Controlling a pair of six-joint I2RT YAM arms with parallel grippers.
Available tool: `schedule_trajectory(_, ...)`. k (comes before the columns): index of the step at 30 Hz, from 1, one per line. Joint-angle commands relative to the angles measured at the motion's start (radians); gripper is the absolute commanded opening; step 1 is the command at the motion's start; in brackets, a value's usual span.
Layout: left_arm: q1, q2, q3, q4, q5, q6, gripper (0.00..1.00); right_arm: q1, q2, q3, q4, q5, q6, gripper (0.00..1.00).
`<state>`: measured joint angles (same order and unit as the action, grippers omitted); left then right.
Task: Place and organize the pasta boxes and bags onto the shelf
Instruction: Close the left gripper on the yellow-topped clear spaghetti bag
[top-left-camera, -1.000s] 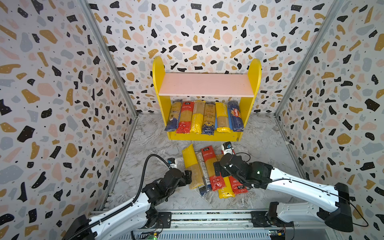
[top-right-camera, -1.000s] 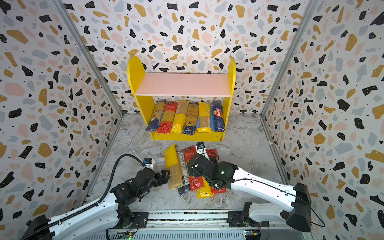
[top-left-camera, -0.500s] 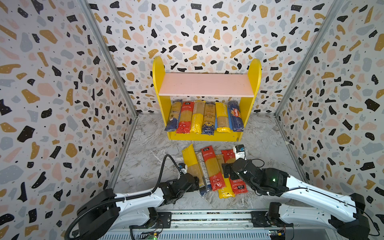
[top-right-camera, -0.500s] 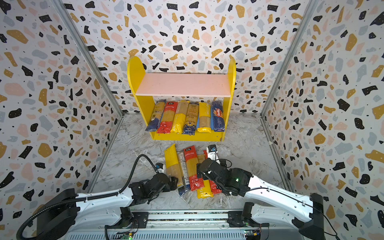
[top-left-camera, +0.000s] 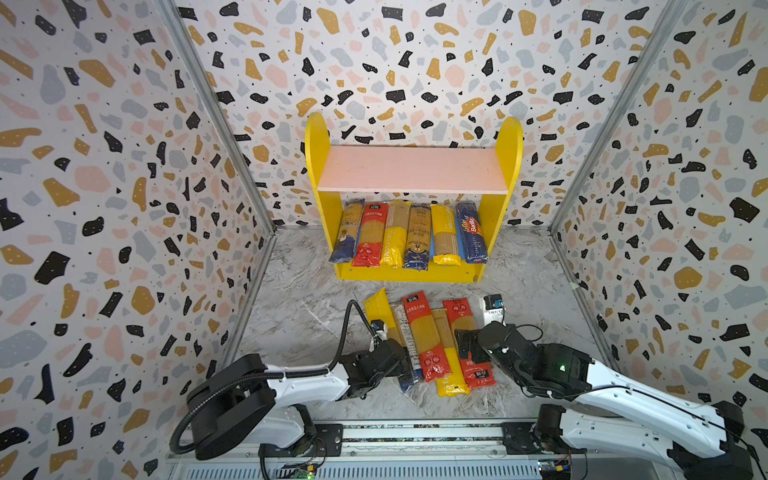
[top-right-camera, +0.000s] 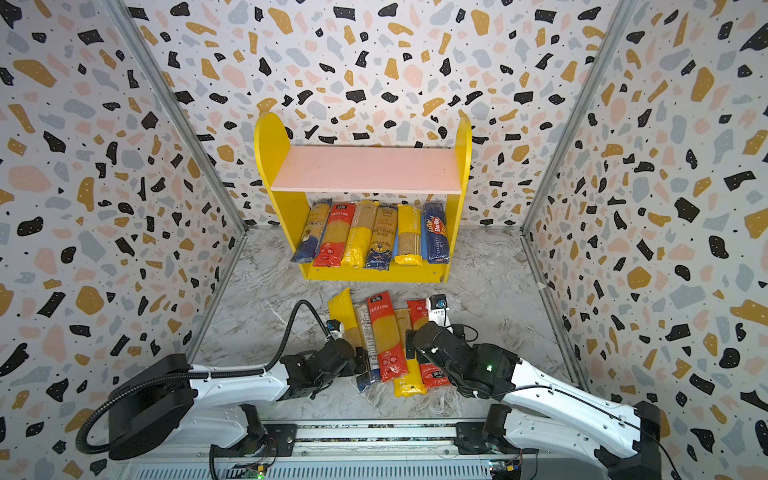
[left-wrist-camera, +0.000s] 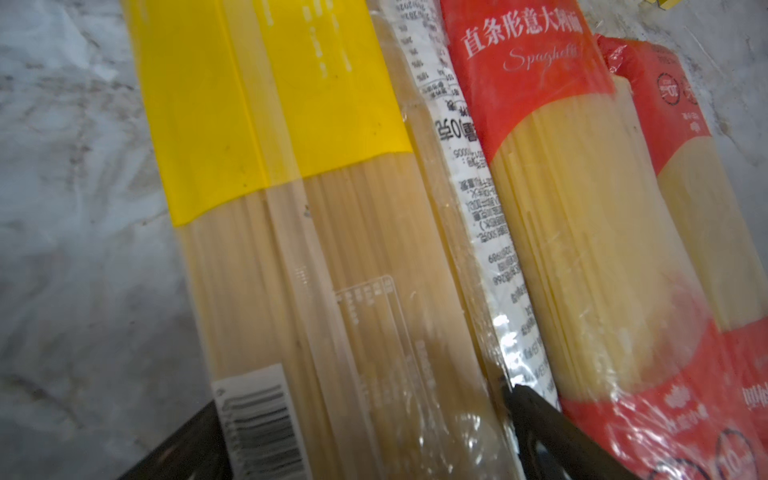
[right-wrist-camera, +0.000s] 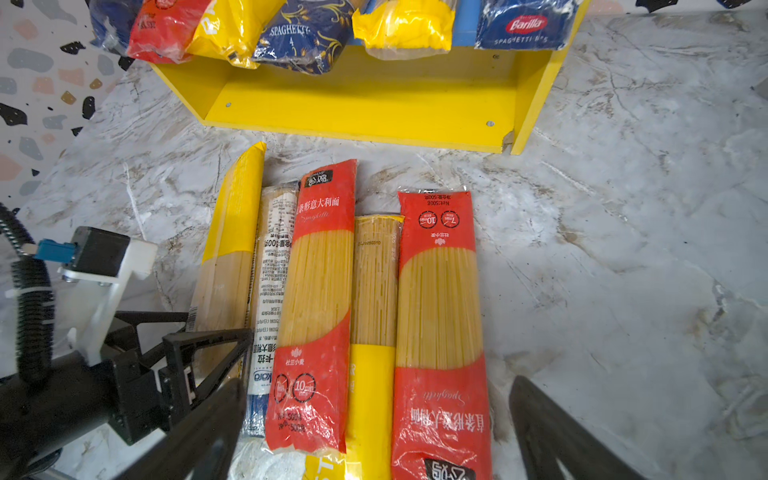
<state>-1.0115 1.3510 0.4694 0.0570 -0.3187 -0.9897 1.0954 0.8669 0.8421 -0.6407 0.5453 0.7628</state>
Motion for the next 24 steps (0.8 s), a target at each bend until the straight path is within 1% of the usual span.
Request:
schedule_trajectory(1, -0.007, 0.061, 0.019, 0.078, 0.047, 0.006, 0.99, -0.013, -0.036, -0.006, -0.029, 0.004, -0.012, 0.99)
schedule_trajectory(3, -0.007, 0.090, 0.029, 0.083, 0.048, 0.009, 0.97, -0.018, -0.050, -0.013, -0.034, 0.002, -0.015, 0.99)
schedule_trajectory(6, -0.007, 0.122, 0.027, 0.105, 0.061, 0.007, 0.91, -0.022, -0.065, -0.021, -0.039, -0.002, -0.016, 0.99)
schedule_trajectory(9, -0.007, 0.135, 0.024, 0.107, 0.063, 0.005, 0.79, -0.027, -0.071, -0.024, -0.039, -0.006, -0.020, 0.99)
schedule_trajectory(12, -0.007, 0.122, 0.021, 0.092, 0.065, 0.009, 0.64, -0.034, -0.065, -0.021, -0.033, -0.013, -0.031, 0.99)
schedule_trajectory(16, -0.007, 0.058, 0.023, 0.016, 0.033, 0.024, 0.41, -0.042, -0.047, -0.019, -0.022, -0.021, -0.041, 0.99)
schedule_trajectory(18, -0.007, 0.014, 0.021, -0.035, 0.012, 0.034, 0.33, -0.046, -0.039, -0.020, -0.014, -0.024, -0.044, 0.99)
schedule_trajectory(24, -0.007, -0.139, 0.013, -0.185, -0.040, 0.058, 0.29, -0.051, -0.014, -0.008, 0.007, -0.039, -0.057, 0.99)
